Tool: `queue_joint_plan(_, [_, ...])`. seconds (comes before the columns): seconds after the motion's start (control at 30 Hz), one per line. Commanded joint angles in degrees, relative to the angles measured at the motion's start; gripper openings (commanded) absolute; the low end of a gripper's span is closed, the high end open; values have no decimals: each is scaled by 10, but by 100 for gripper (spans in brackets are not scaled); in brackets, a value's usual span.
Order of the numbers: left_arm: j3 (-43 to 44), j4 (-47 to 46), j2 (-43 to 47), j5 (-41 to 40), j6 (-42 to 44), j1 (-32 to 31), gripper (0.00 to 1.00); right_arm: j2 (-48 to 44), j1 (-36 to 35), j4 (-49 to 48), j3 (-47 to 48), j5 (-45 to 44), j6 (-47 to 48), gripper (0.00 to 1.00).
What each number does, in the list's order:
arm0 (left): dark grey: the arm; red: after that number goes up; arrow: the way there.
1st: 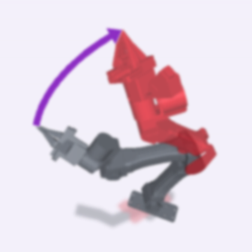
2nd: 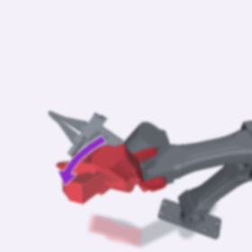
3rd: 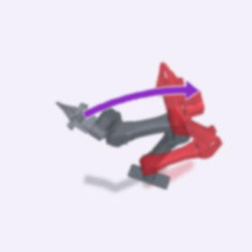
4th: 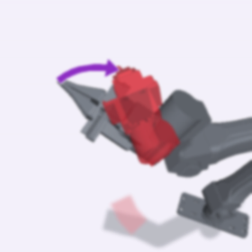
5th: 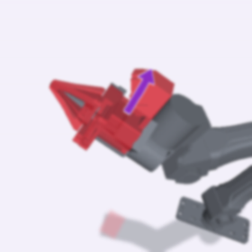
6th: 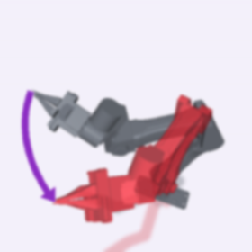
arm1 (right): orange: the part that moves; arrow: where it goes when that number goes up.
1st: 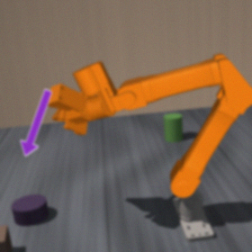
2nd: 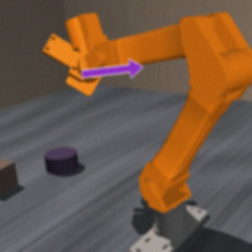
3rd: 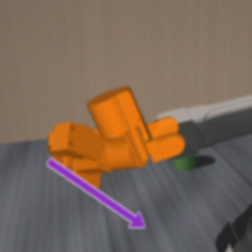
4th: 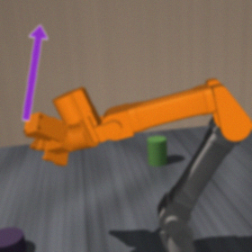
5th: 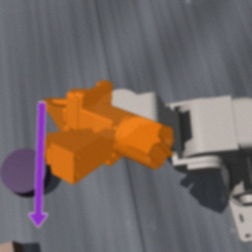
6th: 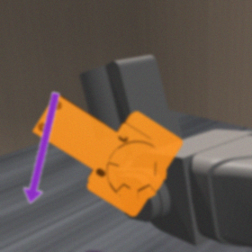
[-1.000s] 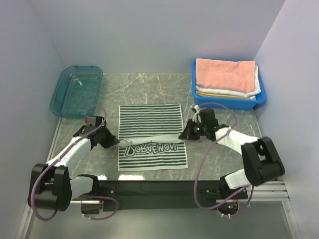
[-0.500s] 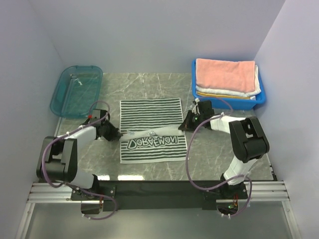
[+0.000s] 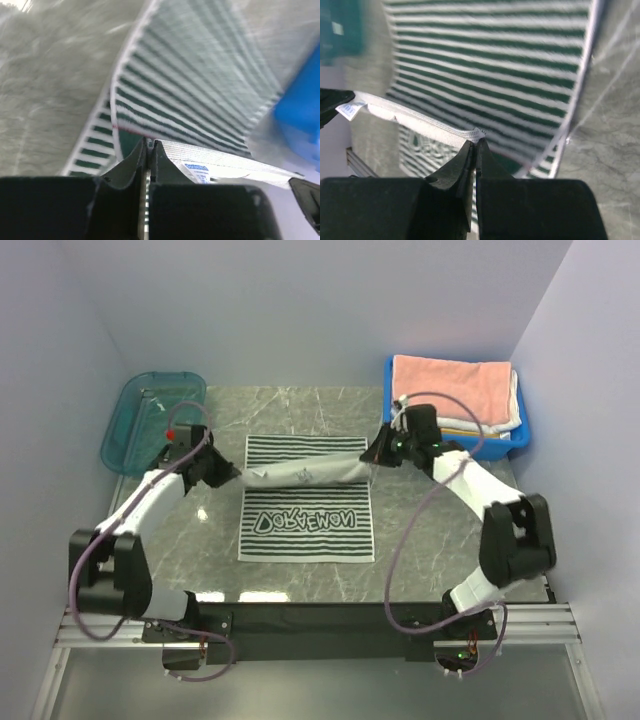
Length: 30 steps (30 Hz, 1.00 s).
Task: Fold and stack the towels
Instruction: Fold the towel
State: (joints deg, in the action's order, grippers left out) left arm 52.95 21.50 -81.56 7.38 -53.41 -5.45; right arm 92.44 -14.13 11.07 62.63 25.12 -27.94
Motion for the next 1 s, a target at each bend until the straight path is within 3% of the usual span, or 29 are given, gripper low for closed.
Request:
queue_joint_plan(0.0, [44, 97, 92, -132, 48, 19, 1, -99, 31, 47, 21, -104, 36, 0])
queue_joint_plan(0.2, [12, 148, 202, -117, 52, 19, 1, -231, 31, 69, -89, -84, 32, 0])
queue_joint_plan(0.43, [-138, 116, 247, -85, 42, 19, 1, -327, 24, 36, -243, -48, 10, 0])
queue_joint_plan(0.63, [-241, 12, 204, -72, 2, 19, 1, -266, 24, -42, -332, -47, -13, 0])
queue_joint_plan(0.97, [-259, -13, 157, -97, -9, 17, 4, -171, 23, -108, -372, -19, -35, 0])
